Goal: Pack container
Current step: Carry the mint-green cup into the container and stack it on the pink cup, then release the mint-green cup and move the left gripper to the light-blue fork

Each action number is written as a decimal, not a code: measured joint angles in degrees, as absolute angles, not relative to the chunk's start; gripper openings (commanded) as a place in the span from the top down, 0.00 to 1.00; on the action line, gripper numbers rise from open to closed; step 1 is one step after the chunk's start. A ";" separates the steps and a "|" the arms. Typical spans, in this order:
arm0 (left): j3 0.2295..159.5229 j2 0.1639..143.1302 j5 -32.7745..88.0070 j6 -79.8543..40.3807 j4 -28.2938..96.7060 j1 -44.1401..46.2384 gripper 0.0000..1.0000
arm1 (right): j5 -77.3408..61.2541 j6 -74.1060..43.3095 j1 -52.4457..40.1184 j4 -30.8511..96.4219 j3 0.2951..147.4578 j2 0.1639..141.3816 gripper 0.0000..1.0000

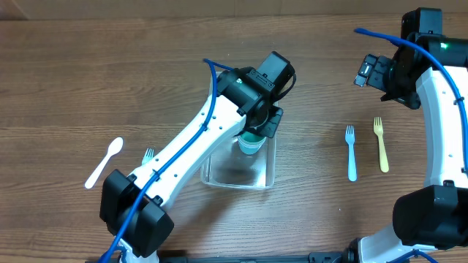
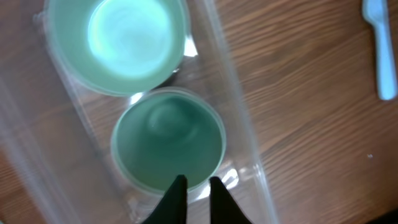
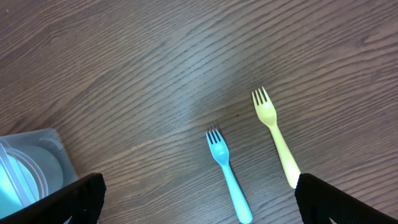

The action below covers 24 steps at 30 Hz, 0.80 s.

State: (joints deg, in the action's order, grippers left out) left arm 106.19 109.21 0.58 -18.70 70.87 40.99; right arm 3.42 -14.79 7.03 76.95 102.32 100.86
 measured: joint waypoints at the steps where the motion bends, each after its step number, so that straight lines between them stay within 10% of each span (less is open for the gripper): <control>1: 107.72 109.01 -0.86 -19.33 72.93 40.56 0.55 | 3.40 -14.83 7.03 76.95 102.32 100.86 0.00; 15: 117.36 93.49 -10.28 -23.38 93.91 16.25 0.49 | 3.40 -14.81 7.03 76.97 102.32 100.86 0.00; 24: 94.50 90.48 -11.55 -25.80 80.86 15.64 0.50 | 3.40 -14.79 7.03 76.93 102.32 100.86 0.00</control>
